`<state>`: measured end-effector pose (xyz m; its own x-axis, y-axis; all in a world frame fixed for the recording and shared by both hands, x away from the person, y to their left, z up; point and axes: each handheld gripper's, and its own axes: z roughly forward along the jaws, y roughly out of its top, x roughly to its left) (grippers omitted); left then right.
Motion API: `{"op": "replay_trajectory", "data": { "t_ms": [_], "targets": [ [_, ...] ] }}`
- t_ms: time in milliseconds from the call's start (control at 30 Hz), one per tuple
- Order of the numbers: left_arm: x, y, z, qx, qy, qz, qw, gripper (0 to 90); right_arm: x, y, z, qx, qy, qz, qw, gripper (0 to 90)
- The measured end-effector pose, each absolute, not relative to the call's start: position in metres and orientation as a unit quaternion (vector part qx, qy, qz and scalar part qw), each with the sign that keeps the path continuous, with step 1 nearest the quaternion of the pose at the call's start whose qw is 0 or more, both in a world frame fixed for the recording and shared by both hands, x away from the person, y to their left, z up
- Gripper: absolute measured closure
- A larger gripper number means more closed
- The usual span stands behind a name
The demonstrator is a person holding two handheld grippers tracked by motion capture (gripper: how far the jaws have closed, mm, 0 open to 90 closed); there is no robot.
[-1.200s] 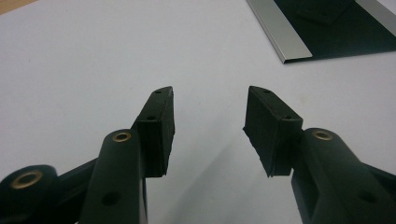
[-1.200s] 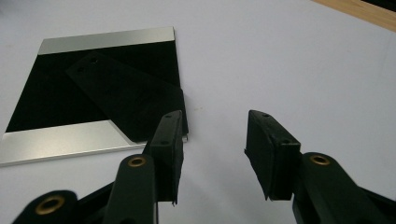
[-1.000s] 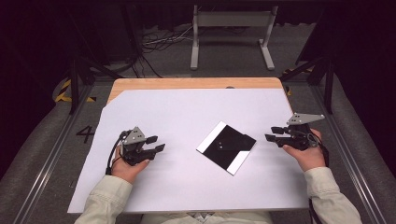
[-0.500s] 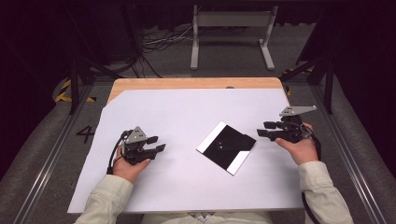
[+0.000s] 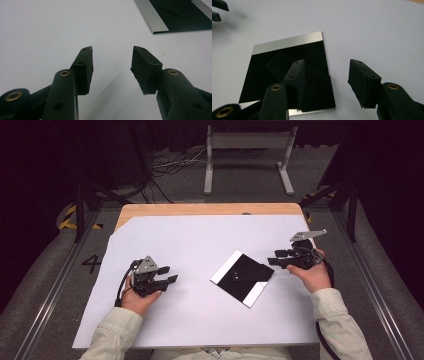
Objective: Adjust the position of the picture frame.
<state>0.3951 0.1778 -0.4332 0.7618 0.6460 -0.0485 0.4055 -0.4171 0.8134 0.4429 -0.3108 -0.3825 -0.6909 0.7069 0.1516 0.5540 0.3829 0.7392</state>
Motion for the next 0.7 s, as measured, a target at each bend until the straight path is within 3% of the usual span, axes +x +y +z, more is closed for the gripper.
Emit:
{"op": "replay_trajectory", "data": {
  "t_ms": [700],
  "targets": [
    [0.395, 0.176, -0.434, 0.835, 0.310, 0.140, 0.432, 53.9, 0.459, -0.315, -0.414, 0.418, 0.826, 0.379, 0.018, 49.7]
  ]
}}
